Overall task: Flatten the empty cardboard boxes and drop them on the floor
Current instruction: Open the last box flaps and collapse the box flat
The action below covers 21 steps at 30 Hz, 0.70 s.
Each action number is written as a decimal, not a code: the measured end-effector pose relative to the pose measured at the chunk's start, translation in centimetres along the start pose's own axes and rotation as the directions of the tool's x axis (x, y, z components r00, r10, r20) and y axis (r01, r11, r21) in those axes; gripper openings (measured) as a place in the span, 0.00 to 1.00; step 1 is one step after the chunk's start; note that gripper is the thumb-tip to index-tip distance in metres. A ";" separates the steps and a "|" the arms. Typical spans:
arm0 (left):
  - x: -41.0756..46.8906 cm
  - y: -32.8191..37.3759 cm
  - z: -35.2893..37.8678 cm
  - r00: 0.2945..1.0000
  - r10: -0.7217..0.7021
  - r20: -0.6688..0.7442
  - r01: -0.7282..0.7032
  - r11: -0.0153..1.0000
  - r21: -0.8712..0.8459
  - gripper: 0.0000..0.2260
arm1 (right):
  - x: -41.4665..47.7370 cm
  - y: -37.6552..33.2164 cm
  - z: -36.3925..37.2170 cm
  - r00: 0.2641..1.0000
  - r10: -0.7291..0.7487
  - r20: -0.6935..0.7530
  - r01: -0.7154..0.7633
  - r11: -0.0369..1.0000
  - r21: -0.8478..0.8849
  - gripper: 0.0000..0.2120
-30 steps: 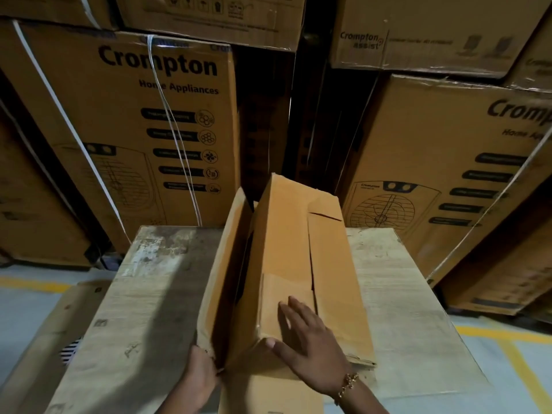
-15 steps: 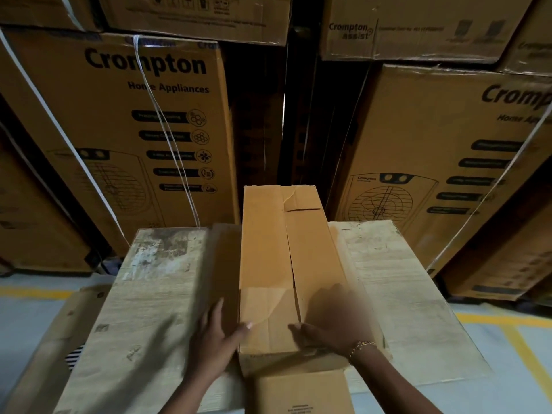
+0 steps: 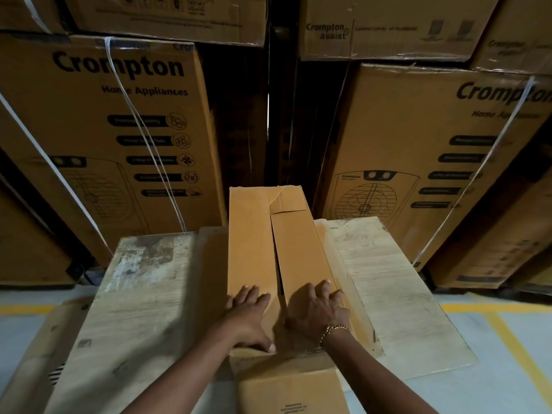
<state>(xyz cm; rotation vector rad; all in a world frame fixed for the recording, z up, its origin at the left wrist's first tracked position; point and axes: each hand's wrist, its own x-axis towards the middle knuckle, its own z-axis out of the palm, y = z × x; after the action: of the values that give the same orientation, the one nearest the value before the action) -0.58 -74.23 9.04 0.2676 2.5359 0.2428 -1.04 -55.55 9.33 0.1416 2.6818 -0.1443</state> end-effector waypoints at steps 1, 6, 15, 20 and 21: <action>0.2 0.4 -0.3 1.000 -0.011 0.004 0.011 1.000 0.026 0.54 | 0.2 0.0 0.0 1.000 0.003 -0.004 -0.003 1.000 0.008 0.55; 0.4 2.6 -1.4 0.996 -0.058 -0.075 0.071 0.980 0.183 0.53 | 1.0 1.2 -0.5 0.996 -0.037 -0.084 0.044 0.995 0.090 0.50; 0.6 4.7 -2.9 0.978 -0.110 -0.178 0.152 0.958 0.244 0.46 | 1.5 5.6 -3.7 0.981 -0.104 -0.163 0.181 0.789 0.587 0.24; -1.0 4.2 -2.0 0.934 -0.034 -0.355 0.128 0.961 0.245 0.47 | 1.4 7.4 -4.0 0.989 -0.074 -0.128 0.146 0.609 0.779 0.12; -1.6 4.3 -1.6 0.905 -0.011 -0.425 0.125 0.962 0.241 0.47 | 1.4 7.5 -4.0 0.991 -0.073 -0.113 0.134 0.589 0.797 0.14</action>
<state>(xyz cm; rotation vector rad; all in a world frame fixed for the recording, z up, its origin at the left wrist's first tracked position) 0.41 -70.63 12.15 0.2478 3.0047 -0.0800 -3.10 -47.51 11.72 0.2654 2.4628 -1.4295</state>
